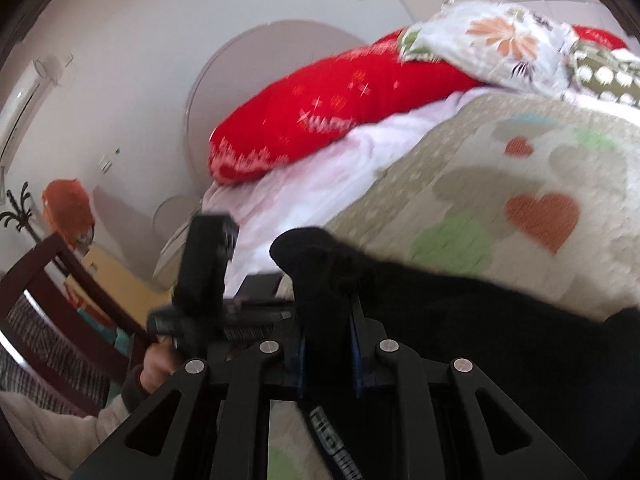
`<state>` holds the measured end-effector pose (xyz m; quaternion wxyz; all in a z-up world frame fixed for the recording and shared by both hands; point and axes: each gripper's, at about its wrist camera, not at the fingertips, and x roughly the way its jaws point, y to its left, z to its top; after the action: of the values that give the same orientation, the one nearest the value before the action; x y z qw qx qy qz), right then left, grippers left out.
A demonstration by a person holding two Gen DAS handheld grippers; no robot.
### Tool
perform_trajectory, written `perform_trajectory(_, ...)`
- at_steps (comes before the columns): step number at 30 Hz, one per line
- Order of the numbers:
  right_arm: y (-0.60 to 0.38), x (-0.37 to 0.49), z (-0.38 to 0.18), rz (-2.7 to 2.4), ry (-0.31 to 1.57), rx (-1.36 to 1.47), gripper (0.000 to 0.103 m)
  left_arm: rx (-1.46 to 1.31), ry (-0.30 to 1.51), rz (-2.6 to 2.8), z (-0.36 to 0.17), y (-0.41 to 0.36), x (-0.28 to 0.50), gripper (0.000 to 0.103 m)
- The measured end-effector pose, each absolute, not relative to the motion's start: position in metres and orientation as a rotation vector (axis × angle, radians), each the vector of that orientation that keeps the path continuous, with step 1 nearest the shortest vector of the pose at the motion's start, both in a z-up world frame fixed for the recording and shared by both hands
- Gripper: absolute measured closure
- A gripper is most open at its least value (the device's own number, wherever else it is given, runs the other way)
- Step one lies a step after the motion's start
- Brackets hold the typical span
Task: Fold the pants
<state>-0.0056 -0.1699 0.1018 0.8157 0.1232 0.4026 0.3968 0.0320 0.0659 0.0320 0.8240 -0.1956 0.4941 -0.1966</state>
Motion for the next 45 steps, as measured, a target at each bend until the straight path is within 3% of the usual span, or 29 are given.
perform_trajectory(1,-0.167,-0.010,0.097,0.858,0.872,0.259,0.087,-0.430,1.048,-0.394,0.031,0.073,0.029,0.041)
perform_trajectory(9,-0.172,-0.008,0.098,0.830,0.855,0.299,0.088,-0.460,0.942,-0.309,0.053,0.116,-0.009,0.041)
perform_trajectory(13,-0.194,0.005,0.114,0.797,0.800,0.376,0.088,-0.393,0.925,-0.449,0.063,0.090,-0.021,0.034)
perform_trajectory(23,-0.203,0.018,0.131,0.780,0.769,0.412,0.088,-0.260,1.019,-0.422,0.043,0.001,0.021,0.034)
perform_trajectory(33,-0.196,0.017,0.118,0.811,0.797,0.412,0.091,-0.180,0.983,-0.249,0.059,0.028,0.031,0.033)
perform_trajectory(45,-0.138,-0.014,0.073,0.891,0.931,0.224,0.091,-0.461,1.005,-0.102,0.050,0.117,0.023,0.027)
